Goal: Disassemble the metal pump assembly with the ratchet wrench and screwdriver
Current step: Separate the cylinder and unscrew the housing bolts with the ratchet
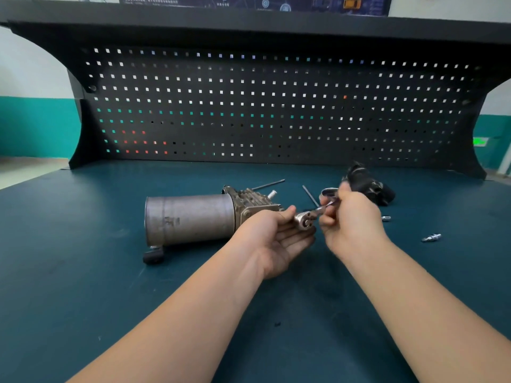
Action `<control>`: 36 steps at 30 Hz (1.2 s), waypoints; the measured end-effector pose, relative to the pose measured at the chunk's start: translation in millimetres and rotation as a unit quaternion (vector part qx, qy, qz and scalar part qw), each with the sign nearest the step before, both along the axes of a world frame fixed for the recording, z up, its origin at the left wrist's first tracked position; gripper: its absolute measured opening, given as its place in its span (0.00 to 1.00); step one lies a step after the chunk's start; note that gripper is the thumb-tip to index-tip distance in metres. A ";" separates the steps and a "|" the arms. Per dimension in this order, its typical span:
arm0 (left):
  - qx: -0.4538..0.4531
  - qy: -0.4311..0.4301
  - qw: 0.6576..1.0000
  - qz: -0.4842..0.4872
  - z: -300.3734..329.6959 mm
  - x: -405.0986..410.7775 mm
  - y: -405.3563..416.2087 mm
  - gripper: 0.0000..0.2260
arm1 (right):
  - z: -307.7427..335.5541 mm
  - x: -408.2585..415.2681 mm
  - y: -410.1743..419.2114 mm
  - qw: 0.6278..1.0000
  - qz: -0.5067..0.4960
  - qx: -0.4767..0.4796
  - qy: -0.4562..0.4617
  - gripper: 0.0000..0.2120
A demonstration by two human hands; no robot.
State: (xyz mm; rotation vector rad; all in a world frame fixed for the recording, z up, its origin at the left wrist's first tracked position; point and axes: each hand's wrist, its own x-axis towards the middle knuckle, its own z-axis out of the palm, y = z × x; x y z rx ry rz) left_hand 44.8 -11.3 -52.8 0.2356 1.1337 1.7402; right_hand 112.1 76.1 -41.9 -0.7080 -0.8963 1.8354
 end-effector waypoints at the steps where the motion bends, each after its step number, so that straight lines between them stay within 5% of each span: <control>1: 0.000 -0.001 1.000 -0.001 0.1 0.9 0.7 0.08 | -3.7 -1.1 3.7 0.997 0.015 -0.069 0.016 0.06; 3: -0.002 -0.001 1.000 -0.009 -0.9 0.9 0.4 0.08 | -5.4 -2.1 3.4 0.999 0.020 -0.045 0.013 0.07; 5: -0.007 0.000 1.000 -0.021 -1.3 -0.7 -1.5 0.09 | -1.2 -0.2 -1.7 0.983 -0.008 0.182 -0.017 0.06; 7: -0.007 0.000 0.999 -0.033 -0.8 -2.8 -4.2 0.10 | 3.8 4.0 -13.2 0.891 -0.013 0.448 -0.069 0.05; 9: -0.006 0.000 0.999 -0.037 -0.7 -5.7 -6.0 0.12 | 4.1 4.5 -21.8 0.809 -0.013 0.576 -0.115 0.03; 11: -0.003 0.000 0.999 -0.032 -0.8 -8.2 -6.6 0.14 | 2.2 3.2 -26.3 0.808 -0.039 0.573 -0.132 0.04; 12: 0.000 0.000 1.000 -0.030 -0.4 -8.4 -6.5 0.12 | 1.7 2.3 -26.4 0.840 -0.050 0.527 -0.120 0.05; 15: 0.006 -0.012 1.000 -0.017 0.6 -5.0 -3.5 0.07 | -0.5 -1.8 -14.2 0.973 -0.062 0.216 -0.049 0.07; 17: 0.002 -0.007 1.000 -0.017 -0.5 -3.1 -2.1 0.07 | -5.3 -0.4 -8.4 0.999 -0.030 -0.026 -0.012 0.09; 19: -0.020 0.015 0.999 -0.023 -2.5 -0.3 -1.1 0.07 | -9.3 1.0 -5.6 0.991 -0.005 -0.134 0.005 0.11; 21: -0.061 0.028 0.998 -0.021 -3.3 2.1 -1.8 0.08 | -8.9 0.1 -3.7 0.996 -0.007 -0.087 -0.030 0.10; 24: -0.121 0.013 0.992 -0.025 -2.6 0.2 -3.1 0.15 | -2.4 -2.2 -1.3 0.988 -0.070 0.120 -0.068 0.10; 30: -0.065 -0.026 0.997 -0.037 -3.3 -1.7 -9.5 0.19 | 4.7 6.0 -17.4 0.878 -0.092 0.452 -0.125 0.12; 36: -0.009 -0.039 0.999 -0.017 -5.6 -4.5 -8.4 0.18 | 10.8 7.9 -24.2 0.828 -0.042 0.543 -0.132 0.12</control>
